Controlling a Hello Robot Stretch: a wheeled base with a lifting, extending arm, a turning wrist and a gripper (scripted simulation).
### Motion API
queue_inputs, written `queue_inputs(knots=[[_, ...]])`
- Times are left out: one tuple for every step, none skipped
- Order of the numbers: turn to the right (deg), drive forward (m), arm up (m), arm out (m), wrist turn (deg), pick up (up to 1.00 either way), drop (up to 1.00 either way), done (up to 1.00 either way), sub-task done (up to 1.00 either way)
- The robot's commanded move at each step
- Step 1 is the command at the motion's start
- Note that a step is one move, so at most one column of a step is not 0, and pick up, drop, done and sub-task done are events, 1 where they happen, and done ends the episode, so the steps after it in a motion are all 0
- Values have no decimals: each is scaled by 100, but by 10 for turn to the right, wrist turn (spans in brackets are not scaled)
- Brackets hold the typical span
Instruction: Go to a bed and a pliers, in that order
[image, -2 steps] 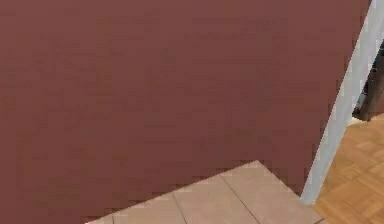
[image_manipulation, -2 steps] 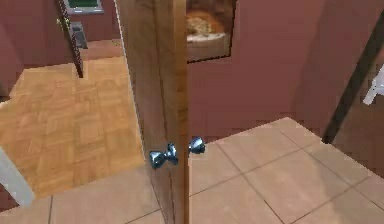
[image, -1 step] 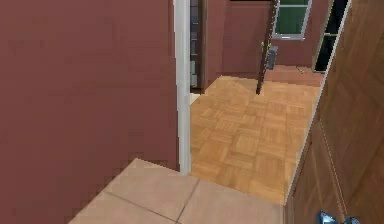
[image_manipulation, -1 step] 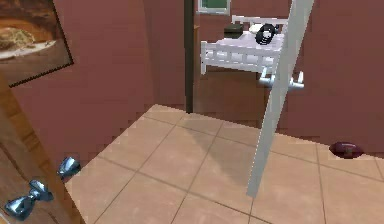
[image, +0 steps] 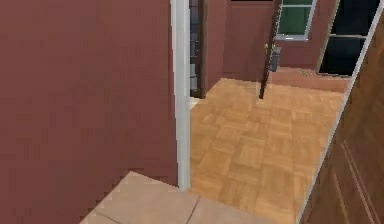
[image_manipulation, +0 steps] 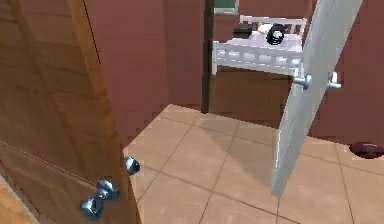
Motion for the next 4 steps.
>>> queue_inputs(knots=[[-120, 0, 0, 0, 0, 0, 0, 0, 0], [0, 25, 0, 0, 0, 0, 0, 0, 0], [360, 0, 0, 0, 0, 0, 0, 0, 0], [0, 80, 0, 0, 0, 0, 0, 0, 0]])
